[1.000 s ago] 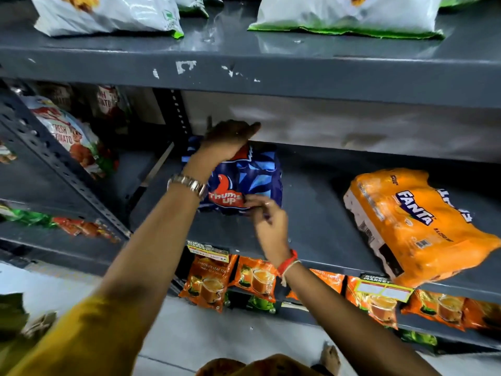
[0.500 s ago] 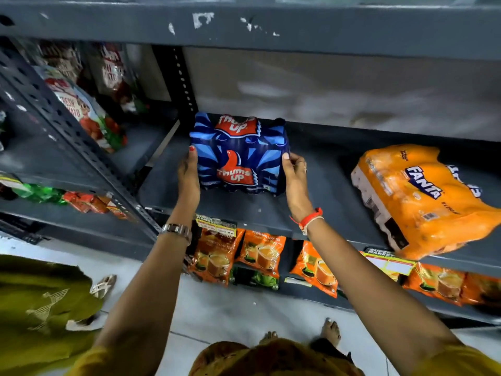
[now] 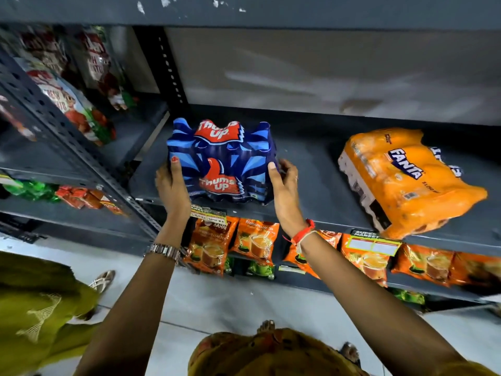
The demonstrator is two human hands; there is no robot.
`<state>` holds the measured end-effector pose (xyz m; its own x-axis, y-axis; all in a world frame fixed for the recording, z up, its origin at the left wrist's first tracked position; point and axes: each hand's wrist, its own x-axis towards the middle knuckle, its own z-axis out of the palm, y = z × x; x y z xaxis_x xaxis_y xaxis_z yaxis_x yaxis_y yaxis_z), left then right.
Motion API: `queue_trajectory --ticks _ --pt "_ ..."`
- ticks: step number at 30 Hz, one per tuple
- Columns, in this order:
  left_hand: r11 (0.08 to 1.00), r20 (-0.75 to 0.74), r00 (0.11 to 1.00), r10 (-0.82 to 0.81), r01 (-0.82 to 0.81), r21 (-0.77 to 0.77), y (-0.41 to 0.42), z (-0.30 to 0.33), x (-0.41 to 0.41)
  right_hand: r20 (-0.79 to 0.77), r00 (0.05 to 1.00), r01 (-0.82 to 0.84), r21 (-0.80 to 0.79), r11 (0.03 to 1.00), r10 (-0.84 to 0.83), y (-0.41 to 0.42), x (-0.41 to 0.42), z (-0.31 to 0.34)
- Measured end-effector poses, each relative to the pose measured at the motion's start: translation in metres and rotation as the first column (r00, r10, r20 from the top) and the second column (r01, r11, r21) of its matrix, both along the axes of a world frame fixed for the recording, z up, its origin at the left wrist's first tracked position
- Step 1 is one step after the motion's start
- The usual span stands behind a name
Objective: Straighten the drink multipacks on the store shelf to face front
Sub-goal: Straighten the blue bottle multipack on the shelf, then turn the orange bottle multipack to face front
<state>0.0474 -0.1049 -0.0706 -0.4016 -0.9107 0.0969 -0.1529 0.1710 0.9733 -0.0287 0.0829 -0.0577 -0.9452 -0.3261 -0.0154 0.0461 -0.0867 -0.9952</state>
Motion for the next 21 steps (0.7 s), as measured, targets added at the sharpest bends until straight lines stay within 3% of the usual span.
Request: queue_trajectory --ticks 2,4,8,11,13,16,19,21 --pt "0.978 -0.019 0.989 0.149 -0.151 -0.141 0.013 0.008 -0.002 0.025 0.986 0.168 -0.055 0.984 -0.167 0.015 0.003 0.005" --pt "0.918 -0.092 0.957 0.276 -0.291 -0.27 0.032 0.021 -0.009 0.001 0.909 0.412 -0.137 0.901 -0.416 0.038 0.006 0.015" --pt "0.773 -0.194 0.952 0.239 -0.307 -0.555 0.085 0.041 -0.037 -0.1 0.646 0.725 -0.231 0.649 -0.757 0.106 -0.001 0.033" --pt "0.637 -0.193 0.976 0.096 -0.209 -0.742 0.119 0.043 -0.057 0.077 0.6 0.794 -0.176 0.582 -0.796 0.142 -0.011 0.035" --pt "0.628 -0.177 0.982 -0.071 -0.094 -0.772 0.15 0.042 -0.079 0.223 0.578 0.812 -0.069 0.579 -0.785 0.161 -0.021 0.035" --pt "0.59 -0.059 0.963 -0.264 0.113 -0.799 0.2 0.042 -0.112 0.306 0.514 0.796 0.177 0.579 -0.801 0.187 -0.038 0.035" --pt "0.486 0.196 0.9 -0.39 0.382 -0.786 0.24 0.043 -0.149 0.486 0.588 0.672 0.149 0.725 -0.646 0.218 -0.052 0.03" --pt "0.6 0.326 0.81 -0.487 0.582 -0.549 0.249 0.044 -0.17 0.574 0.622 0.561 0.148 0.814 -0.533 0.232 -0.056 0.023"
